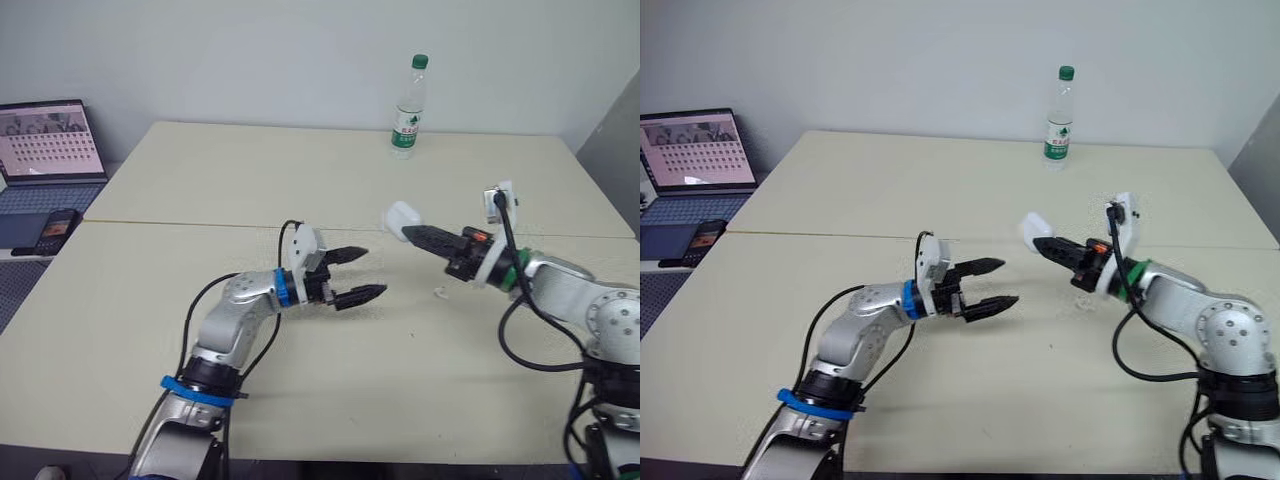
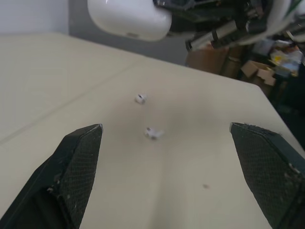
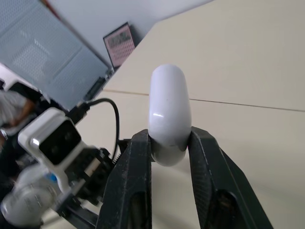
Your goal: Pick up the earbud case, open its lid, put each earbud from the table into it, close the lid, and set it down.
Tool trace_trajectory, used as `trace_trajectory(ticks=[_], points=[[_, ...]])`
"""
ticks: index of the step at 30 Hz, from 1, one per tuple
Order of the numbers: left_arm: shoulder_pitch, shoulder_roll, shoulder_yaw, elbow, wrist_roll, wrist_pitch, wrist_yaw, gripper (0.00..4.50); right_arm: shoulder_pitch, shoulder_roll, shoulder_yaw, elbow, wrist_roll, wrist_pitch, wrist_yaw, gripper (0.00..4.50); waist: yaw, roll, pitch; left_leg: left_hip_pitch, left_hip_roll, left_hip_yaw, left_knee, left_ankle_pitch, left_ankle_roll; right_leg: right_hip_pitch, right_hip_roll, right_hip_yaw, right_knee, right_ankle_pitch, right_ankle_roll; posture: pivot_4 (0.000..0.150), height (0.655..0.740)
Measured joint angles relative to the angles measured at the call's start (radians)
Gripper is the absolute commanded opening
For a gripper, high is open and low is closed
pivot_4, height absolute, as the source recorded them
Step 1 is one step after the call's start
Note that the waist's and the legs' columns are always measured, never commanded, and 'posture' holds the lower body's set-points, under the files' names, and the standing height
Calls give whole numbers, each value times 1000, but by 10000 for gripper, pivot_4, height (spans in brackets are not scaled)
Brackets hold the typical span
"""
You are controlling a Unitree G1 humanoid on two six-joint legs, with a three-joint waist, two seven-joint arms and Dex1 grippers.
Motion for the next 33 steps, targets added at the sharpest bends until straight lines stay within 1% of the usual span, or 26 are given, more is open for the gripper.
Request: trace_trajectory(ticks=[1,4,5,8,14,18,23,24,25,26,33], points=[[1,29,1,-11,-26,45,-30,44850,21,-39,25,-17,-50,-4,88,6764,0,0,0,0,1,-1,0,0,0,0,0,0,-1,0,1,1500,7362],[-18,87,1,-28,-126,207,-122,44850,46,-89,96,-29,-141,-9,328,6764,0,0,1,0,1,-1,0,0,0,0,1,-1,-1,0,0,1500,7362],[-28,96,1,-29,-148,239,-140,44850,46,-96,108,-29,-152,-10,369,6764,0,0,1,0,1,-1,0,0,0,0,1,-1,-1,0,1,1500,7362],[-77,129,2,-31,-210,336,-208,44850,39,-128,158,-33,-257,-39,518,6764,1,-1,2,0,0,-1,0,0,0,0,1,-2,-1,-1,1,1500,7362],[-94,143,-14,-30,-221,385,-274,44850,2,-106,220,-34,-378,-80,638,6764,1,-1,2,0,1,-1,0,0,0,0,1,-1,-1,0,0,1500,7362],[-94,143,-14,-29,-221,396,-282,44850,-3,-81,221,-35,-413,-81,665,6764,1,-2,3,0,0,-1,0,0,0,0,0,-1,-1,0,-1,1500,7362],[-94,140,-19,-29,-215,395,-282,44850,-9,-64,221,-64,-418,-76,684,6764,1,-4,5,0,0,-1,0,0,0,0,0,-1,0,0,-1,1500,7362],[-94,138,-20,-29,-212,394,-281,41069,-12,-62,221,-64,-421,-75,684,6764,1,-4,5,0,0,-1,0,0,0,0,0,-1,0,0,-1,1500,7362],[-94,135,-20,-29,-210,391,-279,39112,-14,-60,221,-64,-424,-74,684,6764,1,-4,5,0,0,-1,0,0,0,0,0,-1,0,0,-1,1500,7362],[-94,132,-20,-29,-206,385,-273,36253,-15,-56,221,-64,-427,-73,684,6764,1,-4,5,0,0,-1,0,0,0,0,0,-1,0,0,-1,1500,7362],[-93,122,-20,-26,-185,371,-268,12488,-15,-33,221,-84,-443,-57,681,6764,1,-4,6,0,0,-1,0,0,0,0,0,-1,0,0,-1,1500,7362]])
